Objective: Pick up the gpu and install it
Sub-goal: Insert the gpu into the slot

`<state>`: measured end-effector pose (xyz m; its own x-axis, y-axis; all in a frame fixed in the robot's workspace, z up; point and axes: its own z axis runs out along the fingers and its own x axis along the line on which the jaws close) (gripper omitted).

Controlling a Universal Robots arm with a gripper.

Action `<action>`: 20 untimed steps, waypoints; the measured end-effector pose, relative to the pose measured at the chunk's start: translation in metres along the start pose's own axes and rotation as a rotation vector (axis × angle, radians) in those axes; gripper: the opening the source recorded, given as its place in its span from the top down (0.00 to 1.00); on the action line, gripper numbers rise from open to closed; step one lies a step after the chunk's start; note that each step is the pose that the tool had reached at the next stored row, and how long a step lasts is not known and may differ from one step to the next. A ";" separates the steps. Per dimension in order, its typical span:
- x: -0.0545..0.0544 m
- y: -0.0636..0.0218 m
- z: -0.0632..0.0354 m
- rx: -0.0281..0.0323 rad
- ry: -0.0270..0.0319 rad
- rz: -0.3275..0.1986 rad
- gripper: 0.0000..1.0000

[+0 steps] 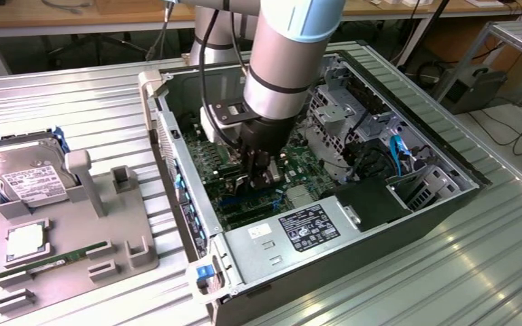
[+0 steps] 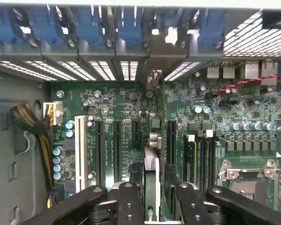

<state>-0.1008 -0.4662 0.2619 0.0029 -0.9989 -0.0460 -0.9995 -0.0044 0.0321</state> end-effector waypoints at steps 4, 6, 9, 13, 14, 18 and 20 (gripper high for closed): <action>-0.004 0.0004 -0.0113 0.0000 0.0009 0.000 0.66; -0.009 0.0005 -0.0137 0.0000 0.0040 0.000 0.74; -0.010 0.0006 -0.0187 -0.0001 0.0054 0.000 0.81; -0.010 0.0054 -0.0184 0.0001 0.0053 0.000 0.89; -0.010 0.0078 -0.0176 0.0002 0.0054 0.000 0.89; -0.011 0.0091 -0.0141 0.0008 0.0059 0.000 0.89; -0.011 0.0093 -0.0132 0.0010 0.0059 0.000 0.89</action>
<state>-0.1097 -0.4557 0.2759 0.0034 -0.9992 -0.0401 -0.9995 -0.0047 0.0311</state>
